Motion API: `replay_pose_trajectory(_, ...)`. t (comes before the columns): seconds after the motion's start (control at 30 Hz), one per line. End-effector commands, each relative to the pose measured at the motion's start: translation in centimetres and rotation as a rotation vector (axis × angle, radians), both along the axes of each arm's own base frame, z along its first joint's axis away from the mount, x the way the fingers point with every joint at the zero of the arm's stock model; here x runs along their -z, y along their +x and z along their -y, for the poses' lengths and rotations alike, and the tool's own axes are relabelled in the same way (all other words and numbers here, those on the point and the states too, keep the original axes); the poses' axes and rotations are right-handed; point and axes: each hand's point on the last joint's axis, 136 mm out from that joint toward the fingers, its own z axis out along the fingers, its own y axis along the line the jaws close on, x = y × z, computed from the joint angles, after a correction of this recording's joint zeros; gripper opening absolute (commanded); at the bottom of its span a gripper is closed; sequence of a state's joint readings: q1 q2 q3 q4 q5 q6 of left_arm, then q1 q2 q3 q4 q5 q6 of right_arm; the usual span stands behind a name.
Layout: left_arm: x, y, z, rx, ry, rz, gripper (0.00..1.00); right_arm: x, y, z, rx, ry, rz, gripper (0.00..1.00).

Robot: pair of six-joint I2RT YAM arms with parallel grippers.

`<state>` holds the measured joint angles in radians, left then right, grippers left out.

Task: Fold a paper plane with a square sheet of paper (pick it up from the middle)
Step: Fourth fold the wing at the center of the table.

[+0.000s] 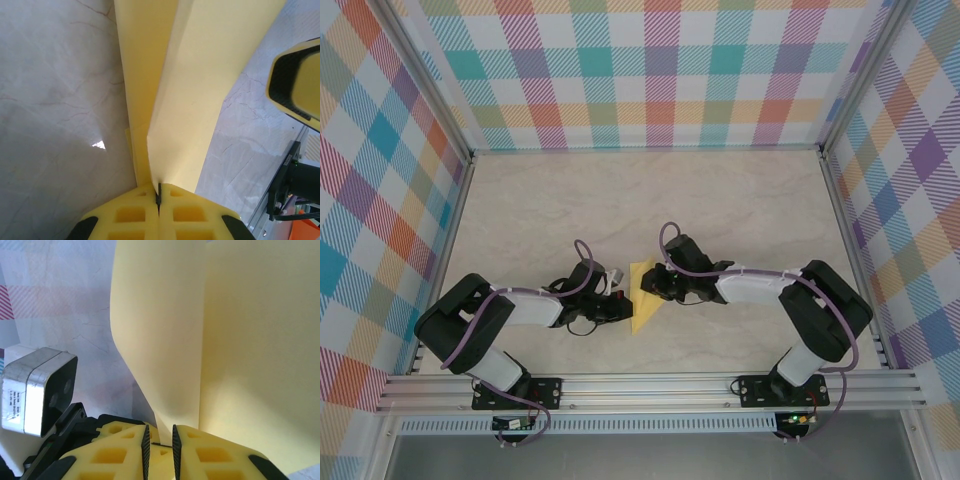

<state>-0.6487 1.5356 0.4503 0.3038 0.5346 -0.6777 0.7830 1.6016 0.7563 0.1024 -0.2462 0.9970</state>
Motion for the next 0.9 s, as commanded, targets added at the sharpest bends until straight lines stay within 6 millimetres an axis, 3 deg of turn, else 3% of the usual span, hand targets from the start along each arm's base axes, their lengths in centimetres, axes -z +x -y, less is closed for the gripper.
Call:
replay_pose_trajectory(0.0, -0.2, 0.2, -0.1, 0.020, 0.010, -0.002, 0.00, -2.4, -0.3, -1.9, -0.069, 0.064, 0.042, 0.23)
replay_pose_trajectory(0.2, 0.3, 0.1, -0.2, 0.023, 0.022, -0.015, 0.00, -2.1, -0.7, -4.6, -0.113, 0.091, 0.017, 0.16)
replay_pose_trajectory(0.37, 0.4, -0.1, -0.4, 0.023, 0.025, -0.019, 0.00, 0.3, 0.5, -3.1, -0.018, -0.028, 0.002, 0.12)
replay_pose_trajectory(0.87, 0.9, -0.7, -0.6, 0.037, 0.032, -0.032, 0.00, 3.4, 0.3, -1.8, -0.038, -0.143, -0.028, 0.12)
